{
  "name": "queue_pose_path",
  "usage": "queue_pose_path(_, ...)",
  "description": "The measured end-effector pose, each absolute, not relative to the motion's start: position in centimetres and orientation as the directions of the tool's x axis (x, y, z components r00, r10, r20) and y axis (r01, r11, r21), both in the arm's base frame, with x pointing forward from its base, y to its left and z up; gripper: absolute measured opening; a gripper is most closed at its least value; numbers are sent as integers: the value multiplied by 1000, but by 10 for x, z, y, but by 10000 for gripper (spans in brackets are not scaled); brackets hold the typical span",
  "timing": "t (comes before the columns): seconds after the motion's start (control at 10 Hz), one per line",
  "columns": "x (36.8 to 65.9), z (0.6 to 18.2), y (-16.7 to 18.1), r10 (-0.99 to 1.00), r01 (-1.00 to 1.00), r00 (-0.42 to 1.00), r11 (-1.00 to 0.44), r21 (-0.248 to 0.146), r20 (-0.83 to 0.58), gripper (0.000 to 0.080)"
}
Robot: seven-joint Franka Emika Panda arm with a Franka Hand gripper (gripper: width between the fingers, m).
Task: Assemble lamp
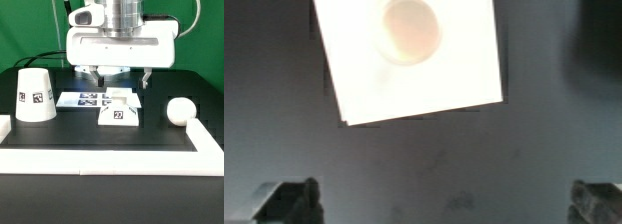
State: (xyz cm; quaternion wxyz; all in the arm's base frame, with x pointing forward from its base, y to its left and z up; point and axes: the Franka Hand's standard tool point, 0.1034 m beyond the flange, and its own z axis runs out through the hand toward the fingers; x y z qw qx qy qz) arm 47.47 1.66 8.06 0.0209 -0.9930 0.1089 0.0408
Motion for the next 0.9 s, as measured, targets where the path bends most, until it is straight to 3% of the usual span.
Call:
queue_pose_path(0.4,445,72,22,-168,-170,984,-985,-33,-52,700)
queue_pose_path(0.9,436,62,17,-121,-123,991,-992,-33,-54,700)
